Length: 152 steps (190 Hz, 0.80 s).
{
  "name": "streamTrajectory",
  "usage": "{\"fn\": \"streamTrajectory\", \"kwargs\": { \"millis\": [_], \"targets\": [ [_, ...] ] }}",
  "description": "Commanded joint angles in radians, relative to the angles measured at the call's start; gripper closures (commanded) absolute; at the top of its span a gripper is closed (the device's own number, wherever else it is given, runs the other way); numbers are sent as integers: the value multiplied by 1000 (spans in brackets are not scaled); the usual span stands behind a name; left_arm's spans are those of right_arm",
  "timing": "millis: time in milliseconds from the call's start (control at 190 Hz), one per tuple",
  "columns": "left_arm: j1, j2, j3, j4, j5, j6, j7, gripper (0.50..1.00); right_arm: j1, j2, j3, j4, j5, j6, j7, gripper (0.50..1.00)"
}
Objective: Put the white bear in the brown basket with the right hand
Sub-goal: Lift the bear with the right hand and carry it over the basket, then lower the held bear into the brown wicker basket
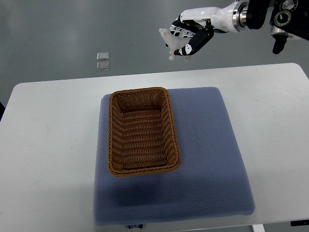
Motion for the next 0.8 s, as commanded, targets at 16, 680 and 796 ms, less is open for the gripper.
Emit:
{"fn": "streamTrajectory", "kwargs": {
  "millis": [16, 680, 796],
  "targets": [
    [0, 0, -1, 1, 0, 0, 0, 500, 10, 70, -7, -9, -2, -7, 3, 1000],
    [0, 0, -3, 6, 0, 0, 0, 500, -200, 515, -112, -285, -20, -137, 6, 1000],
    [0, 0, -3, 6, 0, 0, 0, 500, -235, 532, -116, -316, -77, -139, 7, 1000]
  ]
}}
